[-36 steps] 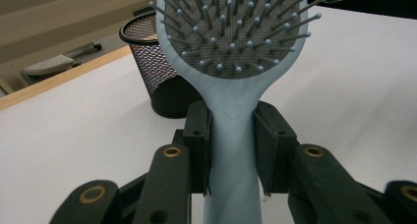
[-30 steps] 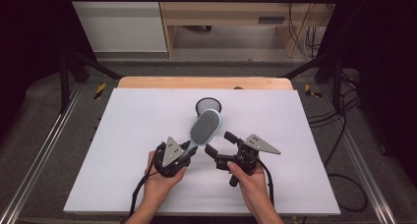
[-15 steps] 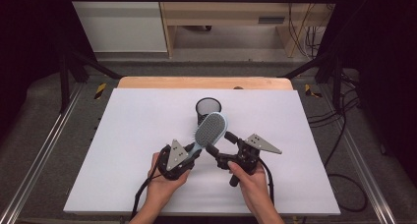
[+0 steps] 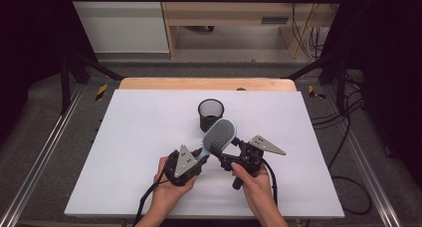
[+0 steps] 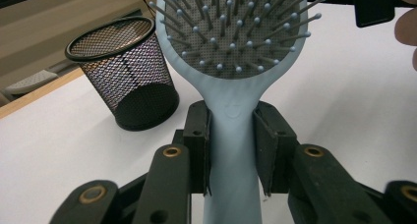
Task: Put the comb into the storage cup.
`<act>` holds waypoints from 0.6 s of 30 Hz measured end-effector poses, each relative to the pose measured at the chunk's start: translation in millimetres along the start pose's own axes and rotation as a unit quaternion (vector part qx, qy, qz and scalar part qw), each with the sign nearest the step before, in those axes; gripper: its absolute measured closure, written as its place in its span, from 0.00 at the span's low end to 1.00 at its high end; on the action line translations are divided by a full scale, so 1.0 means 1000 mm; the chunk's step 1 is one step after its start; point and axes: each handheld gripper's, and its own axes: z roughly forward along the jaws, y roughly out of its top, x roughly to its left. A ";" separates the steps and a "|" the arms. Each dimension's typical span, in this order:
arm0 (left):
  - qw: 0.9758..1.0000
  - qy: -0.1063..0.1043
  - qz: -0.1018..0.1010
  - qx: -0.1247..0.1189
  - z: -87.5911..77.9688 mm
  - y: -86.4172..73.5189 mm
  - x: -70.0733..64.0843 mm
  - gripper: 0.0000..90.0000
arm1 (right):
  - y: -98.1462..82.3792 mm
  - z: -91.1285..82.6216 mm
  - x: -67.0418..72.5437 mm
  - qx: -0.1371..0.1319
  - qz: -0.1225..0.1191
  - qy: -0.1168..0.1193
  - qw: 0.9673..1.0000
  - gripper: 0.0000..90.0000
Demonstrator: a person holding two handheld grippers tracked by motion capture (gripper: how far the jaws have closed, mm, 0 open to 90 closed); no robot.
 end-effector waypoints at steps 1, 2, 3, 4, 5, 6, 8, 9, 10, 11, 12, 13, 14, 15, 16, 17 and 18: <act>1.000 -0.001 0.001 0.000 0.000 0.000 -0.001 0.77 | 0.000 0.000 0.000 0.000 0.000 -0.001 1.000 0.13; 1.000 -0.002 0.002 0.000 0.000 0.000 -0.001 0.78 | 0.000 0.000 0.000 0.000 0.002 -0.002 1.000 0.14; 1.000 -0.002 0.002 0.000 0.000 0.000 -0.002 0.77 | 0.000 0.000 -0.001 0.001 0.005 -0.003 1.000 0.14; 1.000 -0.003 0.002 0.000 0.001 0.000 -0.002 0.77 | 0.000 0.000 -0.001 0.001 0.005 -0.004 1.000 0.14; 1.000 -0.003 0.003 0.000 0.001 0.000 -0.003 0.77 | 0.000 0.000 -0.001 0.001 0.006 -0.004 1.000 0.15; 1.000 -0.004 0.004 0.000 0.001 0.000 -0.003 0.78 | 0.000 0.000 -0.001 0.002 0.006 -0.004 1.000 0.15; 1.000 -0.005 0.004 0.000 0.001 0.001 -0.004 0.77 | 0.000 0.000 -0.002 0.003 0.009 -0.005 1.000 0.16; 1.000 -0.006 0.005 0.000 0.001 0.001 -0.004 0.77 | 0.000 0.000 -0.003 0.003 0.009 -0.006 1.000 0.16; 1.000 -0.006 0.005 0.001 0.001 0.001 -0.005 0.77 | 0.000 -0.001 -0.003 0.003 0.010 -0.006 1.000 0.17; 1.000 -0.007 0.006 0.002 0.002 0.001 -0.005 0.77 | 0.001 -0.001 -0.003 0.003 0.011 -0.006 1.000 0.17; 1.000 -0.007 0.008 0.002 0.002 0.001 -0.006 0.77 | 0.001 -0.001 -0.003 0.002 0.010 -0.007 1.000 0.18; 1.000 -0.008 0.008 0.001 0.002 0.001 -0.007 0.77 | 0.001 -0.001 -0.003 0.002 0.012 -0.006 1.000 0.19; 1.000 -0.008 0.008 0.002 0.002 0.001 -0.007 0.77 | 0.001 -0.001 -0.003 0.001 0.014 -0.007 1.000 0.20; 1.000 -0.008 0.008 0.002 0.002 0.001 -0.007 0.77 | 0.001 -0.002 -0.004 0.001 0.014 -0.008 1.000 0.20; 1.000 -0.009 0.008 0.002 0.002 0.001 -0.007 0.77 | 0.001 -0.002 -0.004 0.001 0.015 -0.009 1.000 0.22; 1.000 -0.009 0.009 0.002 0.002 0.001 -0.008 0.78 | 0.001 -0.002 -0.005 0.001 0.016 -0.009 1.000 0.23; 1.000 -0.009 0.010 0.002 0.002 0.001 -0.008 0.77 | 0.001 -0.002 -0.005 0.001 0.018 -0.010 1.000 0.24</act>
